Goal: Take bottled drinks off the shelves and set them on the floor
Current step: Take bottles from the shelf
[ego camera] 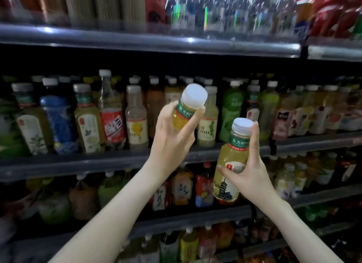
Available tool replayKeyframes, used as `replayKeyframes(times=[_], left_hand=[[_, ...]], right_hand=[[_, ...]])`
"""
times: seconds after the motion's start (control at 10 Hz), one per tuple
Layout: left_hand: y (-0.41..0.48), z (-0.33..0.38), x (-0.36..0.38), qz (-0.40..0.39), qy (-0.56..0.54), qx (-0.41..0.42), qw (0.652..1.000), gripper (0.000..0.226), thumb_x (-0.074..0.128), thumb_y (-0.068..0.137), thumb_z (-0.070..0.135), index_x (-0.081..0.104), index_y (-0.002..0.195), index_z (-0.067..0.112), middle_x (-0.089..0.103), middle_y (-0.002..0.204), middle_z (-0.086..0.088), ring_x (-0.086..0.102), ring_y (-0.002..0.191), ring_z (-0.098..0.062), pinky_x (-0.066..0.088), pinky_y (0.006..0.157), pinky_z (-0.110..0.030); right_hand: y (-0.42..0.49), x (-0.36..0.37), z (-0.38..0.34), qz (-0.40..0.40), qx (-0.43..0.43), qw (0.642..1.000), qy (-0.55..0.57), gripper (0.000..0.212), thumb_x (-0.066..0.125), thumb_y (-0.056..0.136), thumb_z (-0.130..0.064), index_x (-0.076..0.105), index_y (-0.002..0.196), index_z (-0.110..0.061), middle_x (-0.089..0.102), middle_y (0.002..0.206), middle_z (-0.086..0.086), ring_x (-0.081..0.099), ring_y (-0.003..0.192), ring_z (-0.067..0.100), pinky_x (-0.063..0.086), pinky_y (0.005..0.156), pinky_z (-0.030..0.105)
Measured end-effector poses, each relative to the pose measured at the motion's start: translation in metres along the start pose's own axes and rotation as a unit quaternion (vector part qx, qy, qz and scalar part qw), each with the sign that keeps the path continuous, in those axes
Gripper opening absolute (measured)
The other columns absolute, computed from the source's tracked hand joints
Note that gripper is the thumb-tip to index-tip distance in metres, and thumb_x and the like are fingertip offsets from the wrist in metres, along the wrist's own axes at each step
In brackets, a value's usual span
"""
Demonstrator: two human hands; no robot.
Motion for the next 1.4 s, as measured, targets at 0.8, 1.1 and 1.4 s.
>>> replayKeyframes(times=[0.8,1.1,1.4], left_hand=[[-0.346,-0.074,-0.442,-0.222,0.152,-0.469,0.841,0.084,0.077,0.072,0.012,0.034,0.142,0.032,0.034,0.131,-0.011,0.046,0.091,-0.013,0.032,0.088,-0.011],[-0.383,-0.164,-0.630,-0.241,0.231,-0.483,0.810,0.082,0.076,0.075,0.014,0.034,0.143,0.032,0.034,0.133,-0.013,0.043,0.071,-0.006,0.033,0.080,-0.006],[-0.404,-0.313,-0.688,-0.245,0.234,-0.466,0.817,0.083,0.074,0.078,0.022,0.027,0.145,0.038,0.032,0.134,-0.009,0.053,0.068,-0.003,0.040,0.078,-0.015]], right_hand=[[-0.265,0.405,-0.214,-0.417,0.026,0.893,0.171,0.123,0.080,0.076,-0.017,-0.017,0.141,-0.056,0.048,0.118,-0.038,0.059,0.097,-0.011,0.046,0.082,0.016],[-0.300,0.521,-0.358,-0.390,0.026,0.889,0.239,0.123,0.081,0.074,-0.015,-0.012,0.142,-0.058,0.048,0.130,-0.030,0.061,0.106,0.001,0.049,0.097,0.035],[-0.255,0.651,-0.451,-0.379,-0.002,0.880,0.286,0.123,0.080,0.075,-0.008,-0.012,0.149,-0.044,0.026,0.105,-0.067,0.050,0.101,-0.024,0.044,0.083,0.006]])
Point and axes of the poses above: each hand's wrist, its own y-axis towards the middle knuckle, its own x-axis out of the palm, z = x × y, the point moved 10 cm from there along y, towards the middle knuckle
